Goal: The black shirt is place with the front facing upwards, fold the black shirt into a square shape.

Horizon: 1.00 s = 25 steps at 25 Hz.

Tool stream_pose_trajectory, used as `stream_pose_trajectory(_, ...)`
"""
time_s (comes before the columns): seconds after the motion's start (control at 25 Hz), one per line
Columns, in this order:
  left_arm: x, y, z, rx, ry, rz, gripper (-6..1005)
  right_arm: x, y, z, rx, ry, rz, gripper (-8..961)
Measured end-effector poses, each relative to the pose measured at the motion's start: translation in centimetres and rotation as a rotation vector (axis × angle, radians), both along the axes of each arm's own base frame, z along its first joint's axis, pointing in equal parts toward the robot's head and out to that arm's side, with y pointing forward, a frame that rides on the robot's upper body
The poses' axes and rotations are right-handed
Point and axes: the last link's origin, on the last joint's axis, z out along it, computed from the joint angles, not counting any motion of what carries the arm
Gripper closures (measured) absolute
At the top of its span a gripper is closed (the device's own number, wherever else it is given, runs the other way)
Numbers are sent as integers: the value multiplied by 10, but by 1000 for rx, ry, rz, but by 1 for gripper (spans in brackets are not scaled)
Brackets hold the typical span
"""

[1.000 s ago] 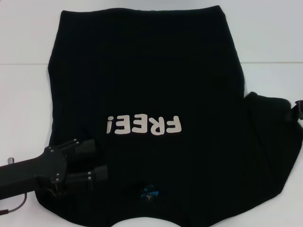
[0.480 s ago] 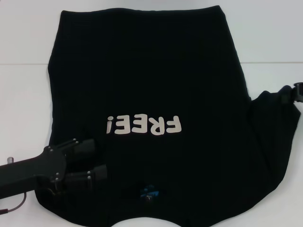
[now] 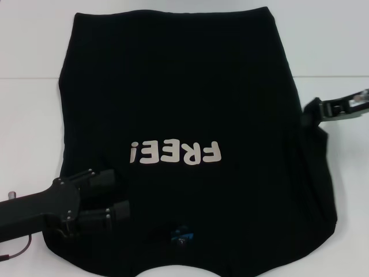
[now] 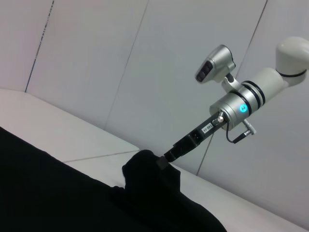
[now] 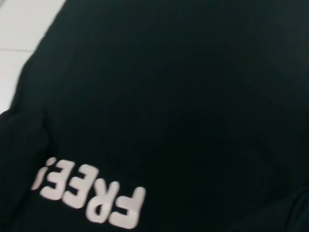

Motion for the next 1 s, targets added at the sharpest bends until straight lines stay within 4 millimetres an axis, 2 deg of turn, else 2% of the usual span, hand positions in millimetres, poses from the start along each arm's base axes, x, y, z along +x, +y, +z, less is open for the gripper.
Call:
stream_pose_trajectory(0.32,0,0,0,2,-1,1,50,-23,-1,-32,-66,-7,89,846)
stream_pose_trajectory(0.64,0,1,1,10,-4,9,51,-32,-7,-48,-110,69,176,806)
stream_pose_trajectory(0.84,-3,4,7,-11,-57,107,51,-16,-15,-40,-67,194,207,697)
stream_pose_trajectory(1.0,-8,10,22,-68,-116,239,51,10,-37,-32,-10,269,322,609)
